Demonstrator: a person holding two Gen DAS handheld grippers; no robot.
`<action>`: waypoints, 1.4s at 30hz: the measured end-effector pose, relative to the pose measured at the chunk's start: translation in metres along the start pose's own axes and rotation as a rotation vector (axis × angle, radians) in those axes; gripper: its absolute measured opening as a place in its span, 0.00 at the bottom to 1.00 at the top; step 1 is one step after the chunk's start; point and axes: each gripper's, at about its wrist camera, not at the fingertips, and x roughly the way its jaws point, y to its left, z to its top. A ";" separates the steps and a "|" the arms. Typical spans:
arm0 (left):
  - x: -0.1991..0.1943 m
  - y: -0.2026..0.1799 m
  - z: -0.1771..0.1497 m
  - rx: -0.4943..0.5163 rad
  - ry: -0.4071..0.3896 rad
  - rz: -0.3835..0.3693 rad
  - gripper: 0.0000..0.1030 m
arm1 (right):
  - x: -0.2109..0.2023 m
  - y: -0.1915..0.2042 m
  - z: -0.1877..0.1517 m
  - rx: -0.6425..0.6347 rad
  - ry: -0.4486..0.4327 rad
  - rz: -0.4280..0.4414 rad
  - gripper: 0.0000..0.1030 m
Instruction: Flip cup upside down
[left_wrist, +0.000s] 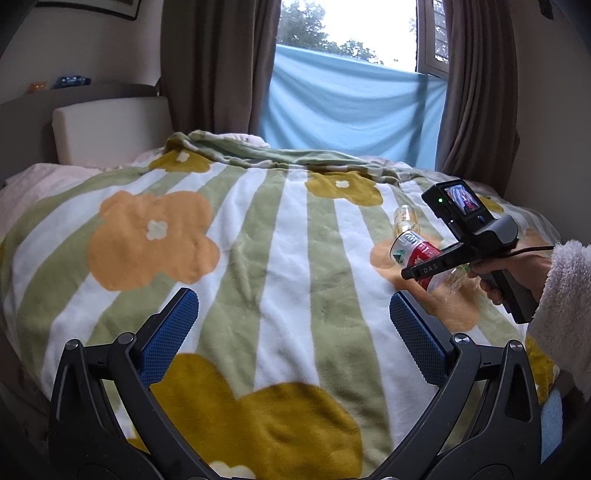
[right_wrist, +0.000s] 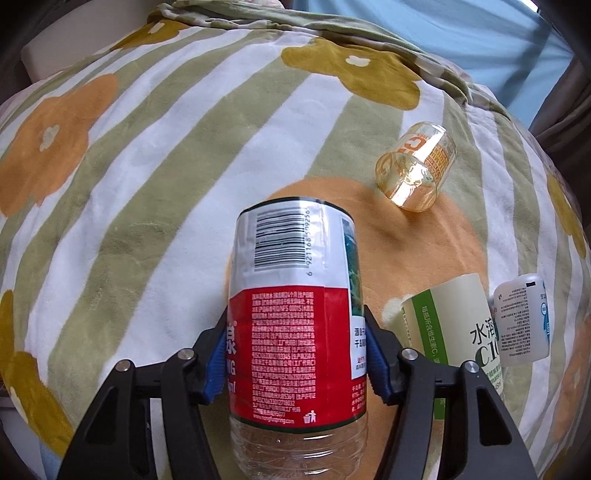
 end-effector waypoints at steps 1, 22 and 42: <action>-0.002 0.001 0.000 -0.002 -0.005 -0.001 1.00 | -0.008 0.003 -0.003 -0.022 -0.010 0.005 0.56; -0.023 -0.017 0.005 0.025 -0.021 -0.044 1.00 | -0.032 0.022 -0.103 -0.185 -0.020 0.117 0.56; -0.021 -0.057 0.022 0.266 0.017 -0.136 1.00 | -0.093 -0.006 -0.132 -0.093 -0.221 0.159 0.94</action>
